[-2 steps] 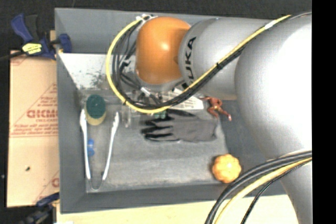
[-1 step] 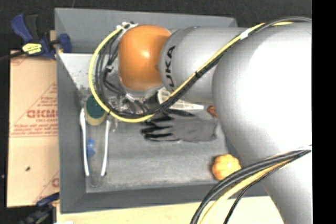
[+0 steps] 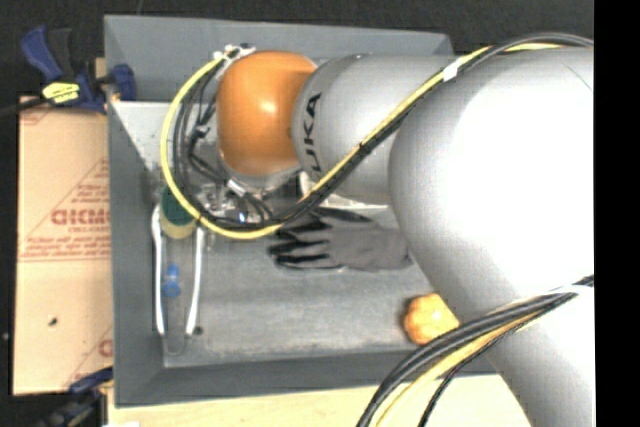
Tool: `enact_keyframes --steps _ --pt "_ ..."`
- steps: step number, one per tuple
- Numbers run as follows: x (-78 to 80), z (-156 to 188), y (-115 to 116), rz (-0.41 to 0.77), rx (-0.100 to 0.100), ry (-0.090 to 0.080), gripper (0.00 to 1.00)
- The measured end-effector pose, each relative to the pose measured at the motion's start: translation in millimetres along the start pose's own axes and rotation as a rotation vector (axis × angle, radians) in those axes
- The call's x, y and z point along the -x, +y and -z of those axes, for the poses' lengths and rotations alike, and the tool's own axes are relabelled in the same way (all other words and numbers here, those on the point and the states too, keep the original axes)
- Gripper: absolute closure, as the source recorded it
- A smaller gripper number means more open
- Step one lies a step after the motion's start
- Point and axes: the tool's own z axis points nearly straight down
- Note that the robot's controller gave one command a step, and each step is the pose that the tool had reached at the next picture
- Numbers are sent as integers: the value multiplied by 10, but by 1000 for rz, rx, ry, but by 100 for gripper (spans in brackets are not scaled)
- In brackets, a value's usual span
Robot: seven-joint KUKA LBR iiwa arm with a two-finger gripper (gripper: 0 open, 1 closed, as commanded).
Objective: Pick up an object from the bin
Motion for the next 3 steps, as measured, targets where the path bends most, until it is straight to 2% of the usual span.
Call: enact_keyframes --steps 1,2,3 --pt "6 -5 -19 22 1 -1 100" --pt "4 -12 42 154 -6 -16 100" --pt "-24 43 -34 325 -8 -22 100"
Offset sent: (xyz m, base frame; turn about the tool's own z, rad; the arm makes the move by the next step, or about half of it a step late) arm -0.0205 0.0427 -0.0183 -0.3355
